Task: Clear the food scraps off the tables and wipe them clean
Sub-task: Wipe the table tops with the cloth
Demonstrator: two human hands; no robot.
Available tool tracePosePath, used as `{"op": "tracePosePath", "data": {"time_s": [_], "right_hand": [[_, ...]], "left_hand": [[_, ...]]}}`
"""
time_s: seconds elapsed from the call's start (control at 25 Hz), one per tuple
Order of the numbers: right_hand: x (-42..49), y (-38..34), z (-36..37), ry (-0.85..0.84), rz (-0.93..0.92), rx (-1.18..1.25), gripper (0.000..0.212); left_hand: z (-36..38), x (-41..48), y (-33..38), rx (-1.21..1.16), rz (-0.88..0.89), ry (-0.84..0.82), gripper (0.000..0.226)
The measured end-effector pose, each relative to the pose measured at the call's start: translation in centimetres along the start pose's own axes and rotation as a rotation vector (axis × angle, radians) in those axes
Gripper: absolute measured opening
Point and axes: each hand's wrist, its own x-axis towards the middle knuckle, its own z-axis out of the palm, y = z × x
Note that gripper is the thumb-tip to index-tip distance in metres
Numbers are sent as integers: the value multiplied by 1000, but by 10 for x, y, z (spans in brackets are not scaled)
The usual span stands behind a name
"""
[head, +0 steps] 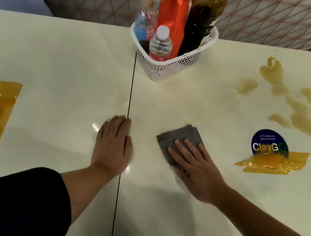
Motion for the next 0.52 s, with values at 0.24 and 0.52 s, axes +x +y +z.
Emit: {"op": "tracePosePath", "data": {"time_s": [0.24,0.52], "right_hand": [[131,155,-45,96,425,111,64],[260,233,-96,84,700,187,63]], "left_hand": [[6,-2,-3,-20,-7,-15,52],[11,-1,-5,-47,-11,26,51]]}}
